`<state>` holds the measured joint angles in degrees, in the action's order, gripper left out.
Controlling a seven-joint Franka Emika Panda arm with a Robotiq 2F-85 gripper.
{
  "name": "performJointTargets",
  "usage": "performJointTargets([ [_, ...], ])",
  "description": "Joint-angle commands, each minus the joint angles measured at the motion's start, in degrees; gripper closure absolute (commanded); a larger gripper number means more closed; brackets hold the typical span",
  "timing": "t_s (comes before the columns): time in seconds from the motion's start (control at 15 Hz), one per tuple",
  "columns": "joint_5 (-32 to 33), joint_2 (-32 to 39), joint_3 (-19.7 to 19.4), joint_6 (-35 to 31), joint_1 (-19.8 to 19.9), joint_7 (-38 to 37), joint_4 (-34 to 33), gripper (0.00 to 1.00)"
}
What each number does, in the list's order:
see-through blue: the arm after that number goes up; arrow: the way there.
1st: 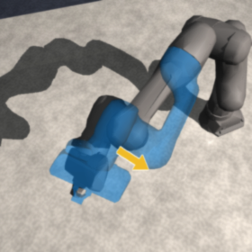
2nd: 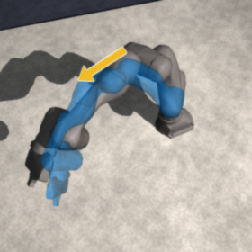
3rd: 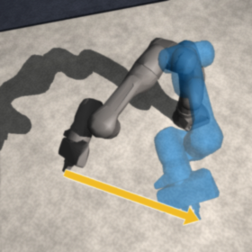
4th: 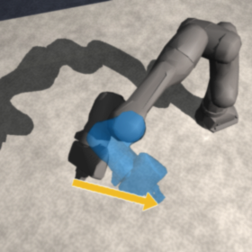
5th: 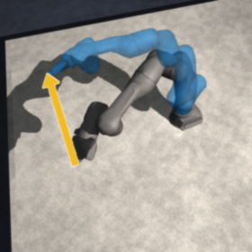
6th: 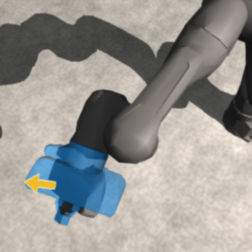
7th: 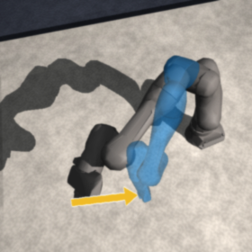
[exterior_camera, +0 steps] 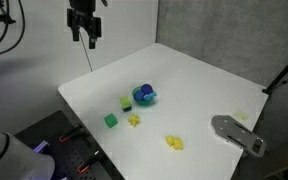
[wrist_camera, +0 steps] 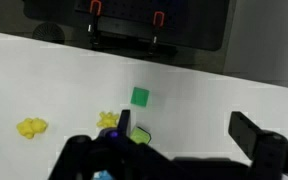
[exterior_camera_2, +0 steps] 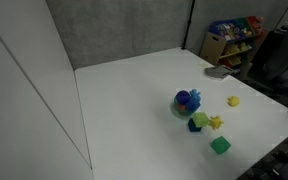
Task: Remove the toy elephant from the green bowl and put it on the table
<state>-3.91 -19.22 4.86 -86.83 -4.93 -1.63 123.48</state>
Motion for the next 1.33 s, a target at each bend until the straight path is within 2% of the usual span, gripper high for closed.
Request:
performJointTargets([
  [0.0, 0.0, 0.0, 0.1, 0.1, 0.1, 0.0, -0.1, 0.0],
  [0.33, 0.8, 0.1, 0.1, -0.8, 0.5, -1.0, 0.0, 0.0],
  [0.73, 5.1, 1.2, -1.0, -4.3, 3.2, -3.6, 1.7, 0.0],
  [0.93, 7.6, 2.4, -1.9, -8.3, 5.0, -5.8, 4.0, 0.0],
  [1.27, 11.0, 5.1, -2.8, -18.8, 6.6, -8.5, 8.5, 0.0],
])
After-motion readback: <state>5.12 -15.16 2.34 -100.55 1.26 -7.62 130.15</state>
